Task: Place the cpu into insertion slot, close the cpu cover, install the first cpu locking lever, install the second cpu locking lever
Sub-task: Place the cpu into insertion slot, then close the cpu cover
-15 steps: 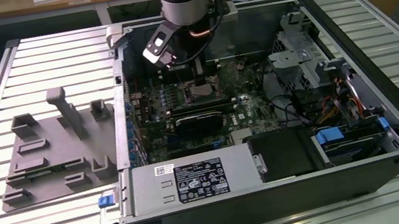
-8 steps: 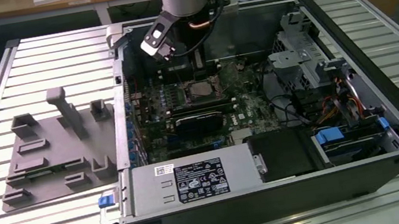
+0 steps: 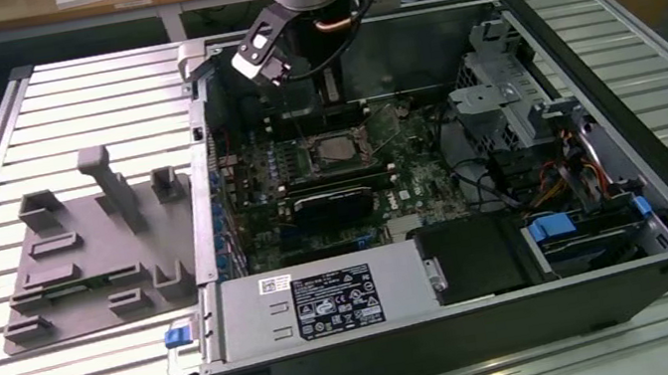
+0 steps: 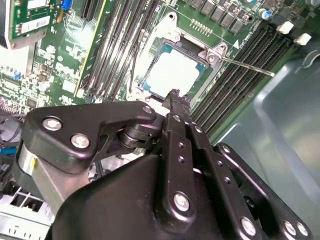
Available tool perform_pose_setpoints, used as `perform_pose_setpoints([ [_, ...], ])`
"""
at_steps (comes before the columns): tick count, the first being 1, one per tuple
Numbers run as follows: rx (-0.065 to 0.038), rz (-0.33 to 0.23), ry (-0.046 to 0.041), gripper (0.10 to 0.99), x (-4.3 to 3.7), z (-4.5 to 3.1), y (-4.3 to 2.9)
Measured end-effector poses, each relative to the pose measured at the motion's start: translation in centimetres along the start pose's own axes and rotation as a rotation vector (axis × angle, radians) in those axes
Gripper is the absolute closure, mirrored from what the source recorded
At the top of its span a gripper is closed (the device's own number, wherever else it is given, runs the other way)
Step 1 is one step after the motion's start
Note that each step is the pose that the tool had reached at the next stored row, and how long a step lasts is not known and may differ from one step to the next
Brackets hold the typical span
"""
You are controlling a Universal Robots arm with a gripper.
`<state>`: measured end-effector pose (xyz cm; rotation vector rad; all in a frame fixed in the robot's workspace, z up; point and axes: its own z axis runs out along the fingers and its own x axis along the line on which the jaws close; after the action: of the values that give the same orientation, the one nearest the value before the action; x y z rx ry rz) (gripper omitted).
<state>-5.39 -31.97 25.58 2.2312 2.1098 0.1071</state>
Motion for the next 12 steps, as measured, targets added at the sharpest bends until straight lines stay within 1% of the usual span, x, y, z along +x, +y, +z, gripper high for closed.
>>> perform_pose_setpoints([
  [2,0.000,0.000,0.0000,0.984,0.00,-0.19,0.02],
  [12,0.000,0.000,0.0000,0.984,0.00,-0.30,0.03],
])
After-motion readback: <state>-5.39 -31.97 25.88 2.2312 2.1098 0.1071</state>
